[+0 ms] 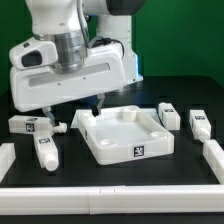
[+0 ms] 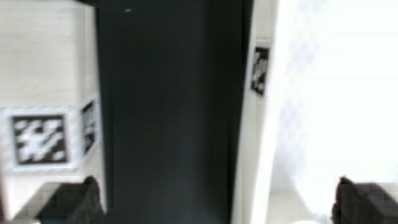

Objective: Assemble desk

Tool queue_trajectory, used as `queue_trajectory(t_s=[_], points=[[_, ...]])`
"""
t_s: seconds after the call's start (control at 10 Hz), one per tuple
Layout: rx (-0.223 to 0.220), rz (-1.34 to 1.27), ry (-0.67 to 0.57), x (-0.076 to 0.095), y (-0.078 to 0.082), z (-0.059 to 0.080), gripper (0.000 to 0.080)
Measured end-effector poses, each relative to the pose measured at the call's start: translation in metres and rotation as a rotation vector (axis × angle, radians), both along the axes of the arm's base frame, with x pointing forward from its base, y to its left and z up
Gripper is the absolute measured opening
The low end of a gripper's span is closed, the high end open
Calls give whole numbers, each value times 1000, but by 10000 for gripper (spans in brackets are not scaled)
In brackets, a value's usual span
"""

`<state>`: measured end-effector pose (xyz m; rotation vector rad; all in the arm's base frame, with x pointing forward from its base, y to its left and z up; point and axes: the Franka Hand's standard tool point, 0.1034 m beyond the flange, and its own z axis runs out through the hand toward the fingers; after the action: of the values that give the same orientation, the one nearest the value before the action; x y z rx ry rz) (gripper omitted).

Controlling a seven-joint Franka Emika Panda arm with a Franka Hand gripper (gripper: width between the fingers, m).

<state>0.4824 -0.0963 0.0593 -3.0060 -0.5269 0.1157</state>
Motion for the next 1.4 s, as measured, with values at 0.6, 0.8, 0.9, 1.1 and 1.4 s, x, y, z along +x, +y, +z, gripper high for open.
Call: queue_trajectory(t_s=[0.6,0.8,0.9,1.1,1.4], points=[[-62,9,-101,-30,32,-43,649],[-69,18,-108,-35,30,-48,649],[-69,18,-108,-35,30,-48,537],[-69,18,-107,-35,30,-49,401],[-69,18,-107,-35,30,-49,89]])
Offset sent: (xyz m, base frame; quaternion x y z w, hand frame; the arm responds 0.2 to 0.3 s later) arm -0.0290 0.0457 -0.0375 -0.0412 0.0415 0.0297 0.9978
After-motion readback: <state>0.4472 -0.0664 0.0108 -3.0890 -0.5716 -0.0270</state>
